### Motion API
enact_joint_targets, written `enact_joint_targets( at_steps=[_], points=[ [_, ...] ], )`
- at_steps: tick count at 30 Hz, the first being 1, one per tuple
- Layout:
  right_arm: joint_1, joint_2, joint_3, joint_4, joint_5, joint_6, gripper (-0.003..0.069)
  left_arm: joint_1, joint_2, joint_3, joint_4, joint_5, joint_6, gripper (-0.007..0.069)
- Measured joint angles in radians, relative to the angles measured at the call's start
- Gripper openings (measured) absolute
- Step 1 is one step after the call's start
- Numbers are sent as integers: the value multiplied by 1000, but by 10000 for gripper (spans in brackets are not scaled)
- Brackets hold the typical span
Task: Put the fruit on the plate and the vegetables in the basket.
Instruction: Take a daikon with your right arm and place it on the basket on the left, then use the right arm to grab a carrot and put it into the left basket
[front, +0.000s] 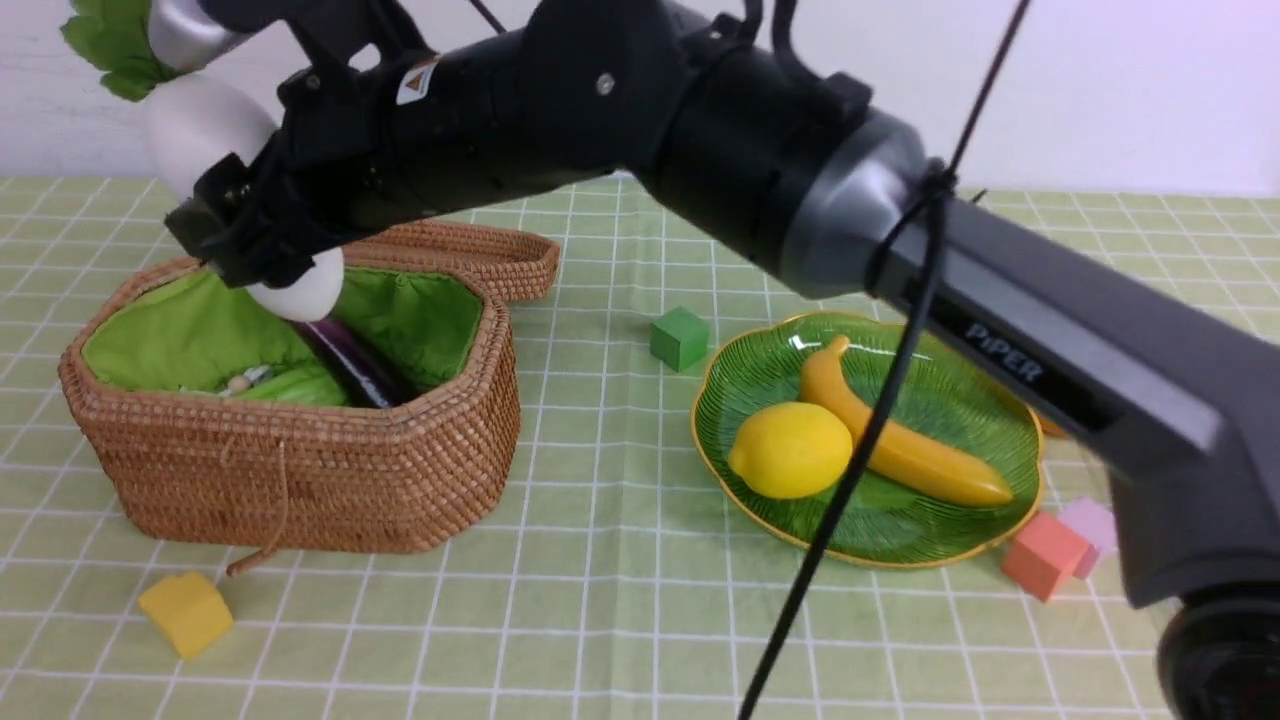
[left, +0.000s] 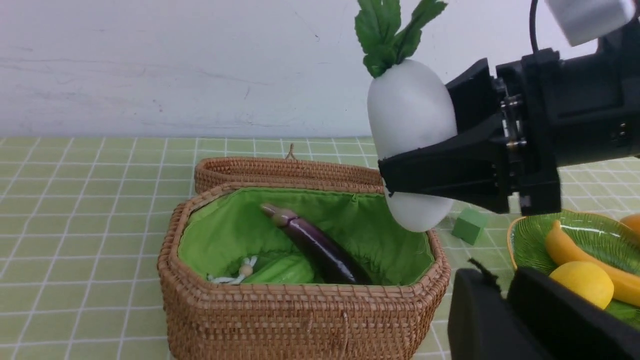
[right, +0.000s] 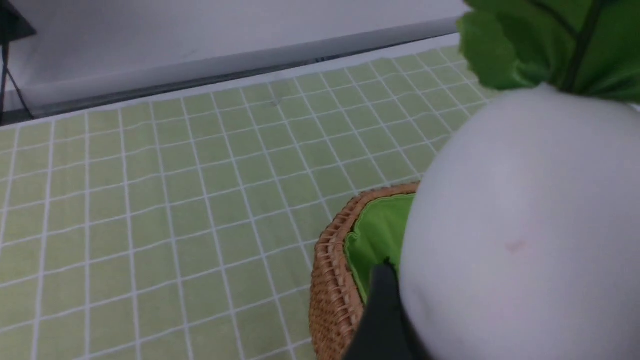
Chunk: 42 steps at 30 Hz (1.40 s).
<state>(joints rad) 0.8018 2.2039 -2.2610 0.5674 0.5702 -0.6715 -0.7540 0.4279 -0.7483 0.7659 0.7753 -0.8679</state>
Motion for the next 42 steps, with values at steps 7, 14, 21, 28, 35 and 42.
enact_joint_targets(
  at_steps=[7, 14, 21, 28, 35, 42],
  points=[
    [0, 82, -3, -84, -105, -46, 537, 0, 0, 0, 0, 7, -1, 89],
    [0, 97, -3, -184, -82, -23, 545, 0, 0, 0, 0, 0, -1, 91],
    [0, 90, -4, -314, -54, 74, 676, 0, 0, 0, -8, -4, -1, 92],
    [0, -9, -4, -413, 95, 219, 570, 0, 0, 0, -16, -6, -1, 92],
    [0, -190, -8, -616, 537, 430, 217, 0, 0, 0, -20, -8, -1, 92],
    [-30, -290, 8, -725, 686, 527, -17, 0, 0, 0, -122, -23, 41, 92]
  ],
)
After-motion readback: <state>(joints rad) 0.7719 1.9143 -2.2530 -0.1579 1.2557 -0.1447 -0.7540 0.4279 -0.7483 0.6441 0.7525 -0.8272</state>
